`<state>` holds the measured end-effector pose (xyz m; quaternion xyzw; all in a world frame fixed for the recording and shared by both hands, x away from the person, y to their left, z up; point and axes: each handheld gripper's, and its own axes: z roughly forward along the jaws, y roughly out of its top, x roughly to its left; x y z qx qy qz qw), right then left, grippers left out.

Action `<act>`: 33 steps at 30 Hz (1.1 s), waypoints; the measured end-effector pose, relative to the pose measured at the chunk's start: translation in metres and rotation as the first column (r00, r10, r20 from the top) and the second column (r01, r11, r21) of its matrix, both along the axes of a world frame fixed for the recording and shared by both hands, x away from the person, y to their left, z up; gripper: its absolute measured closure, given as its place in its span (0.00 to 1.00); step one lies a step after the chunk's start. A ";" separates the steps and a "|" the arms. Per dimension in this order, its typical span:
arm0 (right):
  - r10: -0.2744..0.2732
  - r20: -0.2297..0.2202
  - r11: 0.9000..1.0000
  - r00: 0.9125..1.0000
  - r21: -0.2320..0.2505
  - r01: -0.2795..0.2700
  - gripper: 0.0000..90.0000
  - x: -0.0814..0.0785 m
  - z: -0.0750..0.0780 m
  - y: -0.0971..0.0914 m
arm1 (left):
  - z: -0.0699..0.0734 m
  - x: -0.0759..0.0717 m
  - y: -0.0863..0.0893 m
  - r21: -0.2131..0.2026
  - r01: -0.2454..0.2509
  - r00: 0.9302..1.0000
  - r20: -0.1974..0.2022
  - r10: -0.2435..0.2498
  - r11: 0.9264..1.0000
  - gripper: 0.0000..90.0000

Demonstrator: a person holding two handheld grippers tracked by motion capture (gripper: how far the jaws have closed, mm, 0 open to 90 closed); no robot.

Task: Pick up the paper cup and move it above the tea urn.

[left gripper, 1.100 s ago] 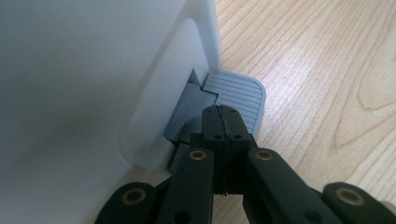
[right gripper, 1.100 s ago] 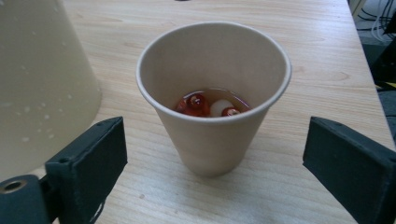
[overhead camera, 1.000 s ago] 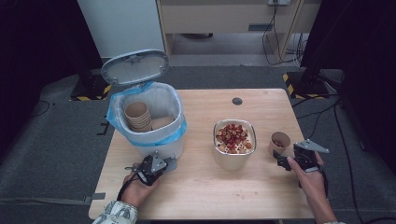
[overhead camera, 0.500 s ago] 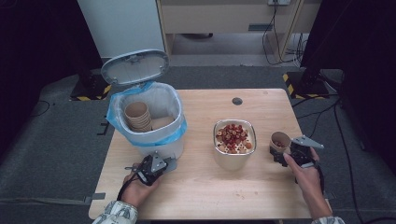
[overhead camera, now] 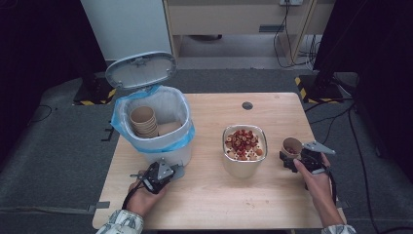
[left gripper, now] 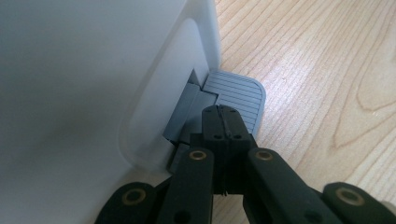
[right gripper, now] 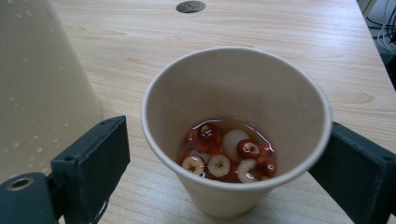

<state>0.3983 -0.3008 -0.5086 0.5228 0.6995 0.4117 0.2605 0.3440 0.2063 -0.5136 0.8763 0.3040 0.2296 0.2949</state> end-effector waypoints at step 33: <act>-0.025 0.080 0.999 0.996 -0.021 0.026 0.24 0.016 -0.012 0.003 | 0.000 0.000 0.001 -0.005 0.001 1.000 -0.001 -0.001 1.000 1.00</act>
